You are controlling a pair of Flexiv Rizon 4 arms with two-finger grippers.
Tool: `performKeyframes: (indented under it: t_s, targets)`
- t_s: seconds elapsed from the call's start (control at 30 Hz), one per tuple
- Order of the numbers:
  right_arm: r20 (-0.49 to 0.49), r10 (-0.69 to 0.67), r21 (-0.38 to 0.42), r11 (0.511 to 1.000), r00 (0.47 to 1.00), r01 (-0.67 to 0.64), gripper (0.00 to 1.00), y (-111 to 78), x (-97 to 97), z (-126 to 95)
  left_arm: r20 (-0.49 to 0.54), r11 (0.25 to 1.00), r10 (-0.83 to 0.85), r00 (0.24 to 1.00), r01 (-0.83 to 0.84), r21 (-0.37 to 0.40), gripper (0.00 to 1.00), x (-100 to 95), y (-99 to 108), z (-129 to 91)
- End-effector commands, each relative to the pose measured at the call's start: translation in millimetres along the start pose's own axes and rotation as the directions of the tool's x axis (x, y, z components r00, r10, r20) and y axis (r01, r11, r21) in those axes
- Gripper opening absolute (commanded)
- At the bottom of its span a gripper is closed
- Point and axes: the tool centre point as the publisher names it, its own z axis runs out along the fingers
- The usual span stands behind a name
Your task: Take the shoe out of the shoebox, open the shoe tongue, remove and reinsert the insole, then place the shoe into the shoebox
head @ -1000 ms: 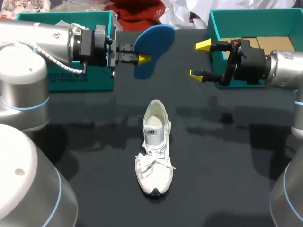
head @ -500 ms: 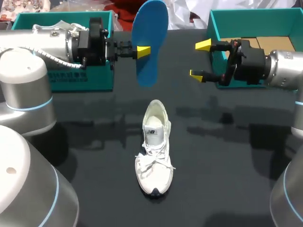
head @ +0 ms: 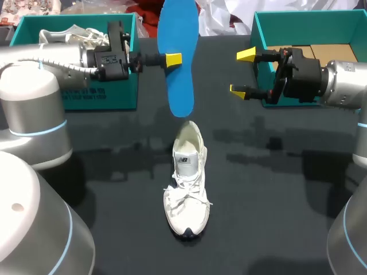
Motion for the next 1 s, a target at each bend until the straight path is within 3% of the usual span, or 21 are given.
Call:
performKeyframes:
  t_s: [0.03, 0.2, 0.4, 0.6, 0.87, 1.0]
  targets:
    - [0.003, 0.001, -0.001, 1.0, 1.0, -0.001, 1.0, -1.1, 0.3, 0.0, -0.037, 0.986, -0.169, 0.985, 0.168, -0.01, 0.0, -0.1, 8.3, 2.6]
    - [0.003, 0.001, -0.001, 1.0, 1.0, -0.001, 1.0, -1.1, 0.3, 0.0, -0.058, 0.908, -0.419, 0.906, 0.418, -0.034, 0.0, 0.0, 15.5, 2.7]
    - [0.003, 0.001, -0.001, 1.0, 1.0, -0.001, 1.0, -1.1, 0.3, 0.0, -0.096, 0.811, -0.585, 0.805, 0.582, -0.067, 0.0, 10.0, 17.0, -4.1]
    - [0.003, 0.001, -0.001, 1.0, 1.0, -0.001, 1.0, -1.1, 0.3, 0.0, -0.088, 0.749, -0.663, 0.744, 0.659, -0.071, 0.0, 10.6, 17.5, -6.4]
    - [0.003, 0.001, -0.001, 1.0, 1.0, -0.001, 1.0, -1.1, 0.3, 0.0, -0.069, 0.605, -0.796, 0.601, 0.786, -0.129, 0.0, 9.0, 26.3, -6.4]
    - [0.003, 0.001, -0.001, 1.0, 1.0, -0.001, 1.0, -1.1, 0.3, 0.0, -0.067, 0.584, -0.812, 0.58, 0.802, -0.124, 0.0, 6.6, 31.5, -1.7]
